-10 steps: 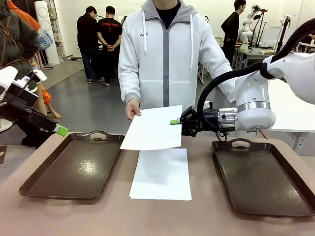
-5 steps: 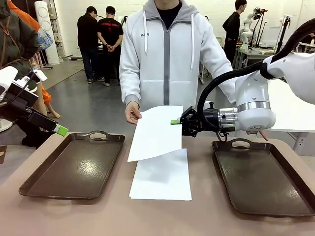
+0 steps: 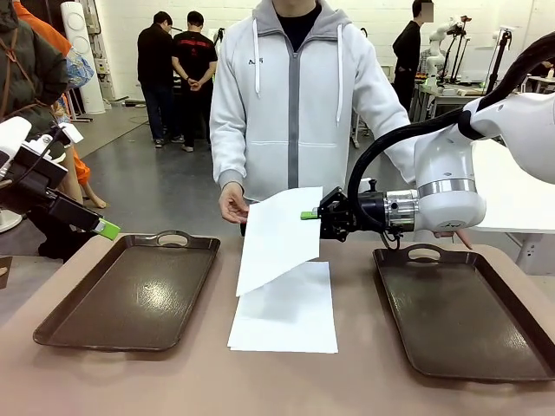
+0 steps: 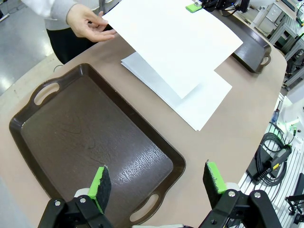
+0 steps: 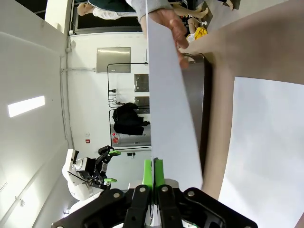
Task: Sort the A4 documents.
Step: Place the A4 Paper in the designated Handle tray.
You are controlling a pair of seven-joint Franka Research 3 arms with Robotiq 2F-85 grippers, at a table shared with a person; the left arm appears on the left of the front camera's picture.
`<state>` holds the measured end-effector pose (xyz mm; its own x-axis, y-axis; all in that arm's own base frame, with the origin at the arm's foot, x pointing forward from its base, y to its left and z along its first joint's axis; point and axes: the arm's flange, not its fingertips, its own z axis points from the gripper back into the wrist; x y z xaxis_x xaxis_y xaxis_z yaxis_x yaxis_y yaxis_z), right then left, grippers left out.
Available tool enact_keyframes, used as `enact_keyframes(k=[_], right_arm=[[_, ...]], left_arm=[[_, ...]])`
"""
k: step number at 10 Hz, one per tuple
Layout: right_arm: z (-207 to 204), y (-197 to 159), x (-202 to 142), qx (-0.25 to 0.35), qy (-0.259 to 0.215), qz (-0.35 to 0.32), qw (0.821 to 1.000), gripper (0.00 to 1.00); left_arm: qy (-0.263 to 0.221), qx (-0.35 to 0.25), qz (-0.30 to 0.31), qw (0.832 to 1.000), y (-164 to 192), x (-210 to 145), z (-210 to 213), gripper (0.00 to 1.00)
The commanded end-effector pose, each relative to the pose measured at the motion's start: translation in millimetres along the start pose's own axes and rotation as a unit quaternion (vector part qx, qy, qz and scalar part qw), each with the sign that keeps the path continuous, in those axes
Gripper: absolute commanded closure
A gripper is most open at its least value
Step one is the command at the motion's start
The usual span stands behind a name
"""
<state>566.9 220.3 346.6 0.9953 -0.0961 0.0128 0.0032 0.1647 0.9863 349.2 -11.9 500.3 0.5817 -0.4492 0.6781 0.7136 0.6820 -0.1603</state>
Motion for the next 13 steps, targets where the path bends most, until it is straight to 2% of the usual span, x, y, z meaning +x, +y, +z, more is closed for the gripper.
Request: enact_keyframes(k=[1, 5, 7, 10, 13], right_arm=[[-0.9, 0.1, 0.7, 0.002, -0.009, -0.001, 1.000, 1.00], [0.0, 0.0, 0.0, 0.000, 0.000, 0.000, 1.000, 0.99], [12.0, 11.6, -28.0, -0.026, 0.006, 0.046, 0.999, 0.99], [53.2, 24.7, -37.0, -0.062, 0.061, 0.098, 0.991, 0.99], [107.1, 27.5, -38.6, -0.050, 0.042, 0.095, 0.993, 0.99]], left_arm=[[-0.005, -0.008, -0.003, 1.000, 2.2, -1.0, -0.4, 0.00], [-0.005, -0.008, -0.003, 1.000, 2.2, -1.0, -0.4, 0.00], [-0.005, -0.008, -0.003, 1.000, 2.2, -1.0, -0.4, 0.00], [-0.005, -0.008, -0.003, 1.000, 2.2, -1.0, -0.4, 0.00], [-0.005, -0.008, -0.003, 1.000, 2.2, -1.0, -0.4, 0.00]])
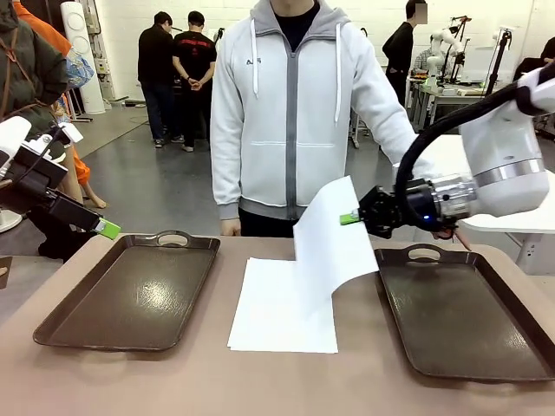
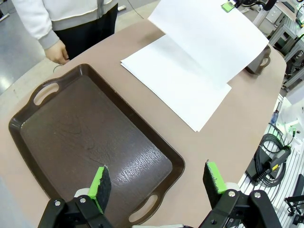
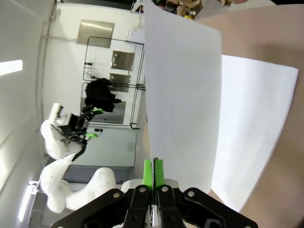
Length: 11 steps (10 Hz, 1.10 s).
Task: Sort the A4 documents.
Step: Place the A4 Paper in the designated Handle tray.
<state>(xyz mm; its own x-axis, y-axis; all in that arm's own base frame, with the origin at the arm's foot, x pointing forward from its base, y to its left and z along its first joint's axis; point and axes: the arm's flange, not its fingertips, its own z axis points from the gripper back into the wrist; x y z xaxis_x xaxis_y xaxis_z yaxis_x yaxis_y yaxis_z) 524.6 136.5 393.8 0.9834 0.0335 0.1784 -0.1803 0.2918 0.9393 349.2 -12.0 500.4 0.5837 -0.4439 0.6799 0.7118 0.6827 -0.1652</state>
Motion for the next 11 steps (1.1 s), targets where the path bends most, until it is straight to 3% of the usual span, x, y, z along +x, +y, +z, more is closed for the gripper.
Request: enact_keyframes(k=[1, 6, 11], right_arm=[[29.9, -10.6, -9.7, 0.016, -0.017, -0.020, 1.000, 0.99], [112.1, -43.4, -37.1, 0.010, -0.032, -0.095, 0.995, 0.99], [145.1, -87.5, -40.9, 0.013, 0.020, -0.067, 0.997, 0.99]], left_arm=[[-0.004, -0.007, -0.006, 1.000, 2.4, -1.1, -0.3, 0.00], [-0.004, -0.007, -0.006, 1.000, 2.4, -1.1, -0.3, 0.00], [-0.004, -0.007, -0.006, 1.000, 2.4, -1.1, -0.3, 0.00]])
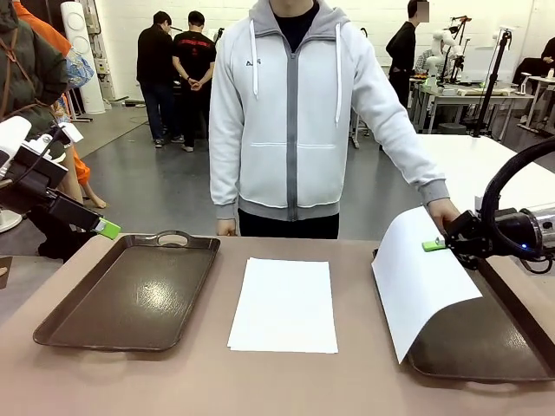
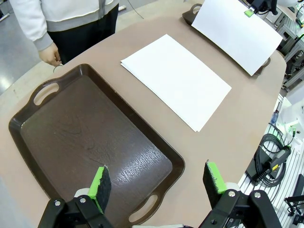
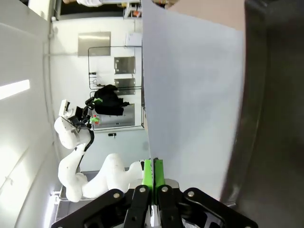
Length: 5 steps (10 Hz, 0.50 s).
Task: Sort the A4 documents.
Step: Place the A4 Paper in the designated Handle tray.
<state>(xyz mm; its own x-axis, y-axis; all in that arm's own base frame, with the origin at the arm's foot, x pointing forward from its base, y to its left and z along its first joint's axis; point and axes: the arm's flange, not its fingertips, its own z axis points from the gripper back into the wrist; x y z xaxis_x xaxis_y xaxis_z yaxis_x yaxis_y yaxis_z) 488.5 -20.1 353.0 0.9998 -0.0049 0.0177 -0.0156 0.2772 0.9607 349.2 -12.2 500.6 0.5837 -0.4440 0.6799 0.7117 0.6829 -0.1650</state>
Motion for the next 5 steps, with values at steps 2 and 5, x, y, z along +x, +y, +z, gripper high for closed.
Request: enact_keyframes(k=[2, 5], right_arm=[[23.9, -31.2, 19.3, -0.001, -0.006, 0.008, 1.000, 0.99], [49.3, -47.2, 27.9, -0.042, 0.002, 0.018, 0.999, 0.99]], left_arm=[[-0.004, -0.007, -0.006, 1.000, 2.5, -1.3, -0.4, 0.00], [-0.004, -0.007, -0.006, 1.000, 2.5, -1.3, -0.4, 0.00]])
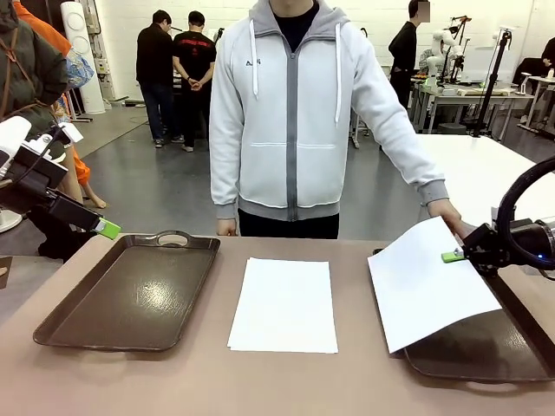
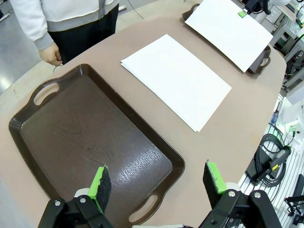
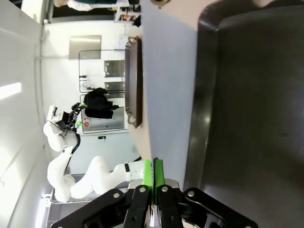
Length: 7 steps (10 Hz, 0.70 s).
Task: Sort the A4 documents.
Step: Place the A4 Paper in the designated Handle tray.
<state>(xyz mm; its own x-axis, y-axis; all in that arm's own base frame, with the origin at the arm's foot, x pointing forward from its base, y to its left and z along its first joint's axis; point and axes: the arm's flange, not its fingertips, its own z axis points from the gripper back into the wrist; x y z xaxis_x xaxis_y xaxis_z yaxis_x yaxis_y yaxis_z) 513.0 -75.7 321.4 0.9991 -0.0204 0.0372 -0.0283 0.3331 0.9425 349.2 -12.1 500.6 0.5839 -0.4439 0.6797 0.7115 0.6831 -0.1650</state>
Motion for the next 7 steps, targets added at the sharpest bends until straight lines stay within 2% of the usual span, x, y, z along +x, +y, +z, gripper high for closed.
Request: enact_keyframes(k=[1, 6, 7], right_arm=[[8.9, -4.3, 5.8, -0.022, 0.020, 0.016, 0.999, 0.99], [16.5, -9.4, 10.0, -0.155, 0.067, 0.009, 0.986, 0.99], [18.7, -11.3, 10.3, -0.185, 0.059, 0.004, 0.981, 0.99]], left_arm=[[-0.004, -0.007, -0.006, 1.000, 2.4, -1.3, -0.4, 0.00], [-0.004, -0.007, -0.006, 1.000, 2.4, -1.3, -0.4, 0.00], [-0.004, -0.007, -0.006, 1.000, 2.4, -1.3, -0.4, 0.00]])
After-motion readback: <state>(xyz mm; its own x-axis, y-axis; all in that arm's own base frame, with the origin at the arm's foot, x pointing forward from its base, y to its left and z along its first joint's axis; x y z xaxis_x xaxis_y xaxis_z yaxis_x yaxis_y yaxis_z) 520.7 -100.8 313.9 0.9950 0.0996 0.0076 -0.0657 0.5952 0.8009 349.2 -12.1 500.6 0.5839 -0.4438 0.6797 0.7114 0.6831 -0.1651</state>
